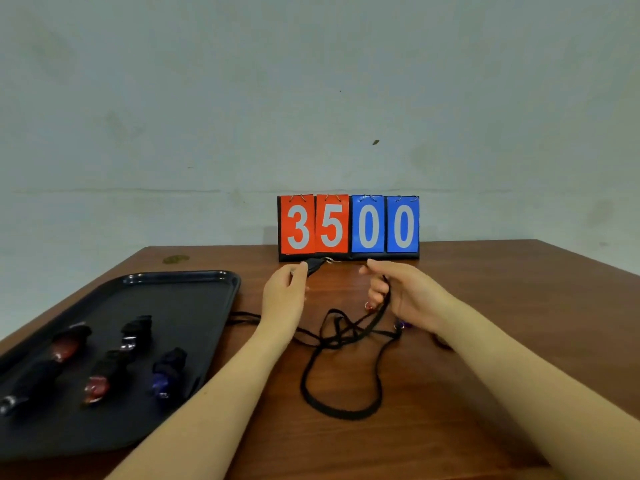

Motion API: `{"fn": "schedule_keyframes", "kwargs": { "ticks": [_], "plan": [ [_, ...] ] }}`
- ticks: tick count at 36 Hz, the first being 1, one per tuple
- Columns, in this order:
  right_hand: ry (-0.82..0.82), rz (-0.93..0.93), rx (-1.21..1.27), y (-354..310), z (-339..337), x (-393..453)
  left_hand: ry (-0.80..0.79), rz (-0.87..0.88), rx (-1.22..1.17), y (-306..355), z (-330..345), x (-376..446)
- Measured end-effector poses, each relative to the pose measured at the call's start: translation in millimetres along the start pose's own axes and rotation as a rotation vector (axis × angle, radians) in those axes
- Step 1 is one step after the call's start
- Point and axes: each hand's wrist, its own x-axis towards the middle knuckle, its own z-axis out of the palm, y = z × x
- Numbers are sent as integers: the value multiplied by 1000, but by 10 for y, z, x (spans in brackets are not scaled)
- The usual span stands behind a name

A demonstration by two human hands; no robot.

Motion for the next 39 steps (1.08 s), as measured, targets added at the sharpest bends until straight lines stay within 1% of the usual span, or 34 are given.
{"fn": "schedule_keyframes", "kwargs": {
  "ticks": [3, 5, 7, 9, 11, 14, 18, 22, 26, 29, 31, 32, 33, 34, 35, 37, 38, 39],
  "plan": [
    [24, 1, 112, -17, 24, 111, 10, 56, 178, -22, 9, 30],
    [66, 20, 188, 84, 1, 186, 21, 96, 249, -28, 13, 41],
    [111, 80, 195, 172, -23, 228, 24, 109, 266, -57, 16, 60],
    [135, 128, 178, 196, -51, 229, 19, 94, 230, -105, 17, 96],
    [127, 131, 252, 175, -97, 194, 30, 46, 171, -136, 22, 121],
    [85, 93, 389, 117, -152, 127, 45, 35, 148, -134, 32, 124],
    [50, 31, 472, 84, -148, 87, 46, 98, 146, -86, 48, 78],
    [43, -47, 558, 74, -117, 56, 61, 140, 73, -11, -17, 19],
    [37, -144, 728, 69, -98, 11, -34, 183, 135, 43, -44, -103],
    [71, -189, 731, 69, -99, 1, -90, 211, 175, 57, -26, -161],
    [112, -215, 627, 70, -101, -11, -98, 207, 190, 56, -27, -166],
    [147, -223, 542, 73, -98, -15, -95, 199, 196, 53, -32, -162],
    [204, -249, 407, 72, -86, -22, -88, 186, 202, 47, -43, -154],
    [269, -289, 225, 76, -70, -31, -75, 171, 206, 39, -55, -143],
    [343, -349, -28, 91, -67, -46, -61, 153, 215, 26, -73, -126],
    [502, -518, -698, 140, -108, -54, -36, 109, 224, -9, -113, -86],
    [520, -578, -944, 163, -130, -56, -29, 90, 226, -29, -135, -64],
    [518, -589, -1053, 180, -160, -56, -28, 81, 234, -46, -150, -47]
  ]
}}
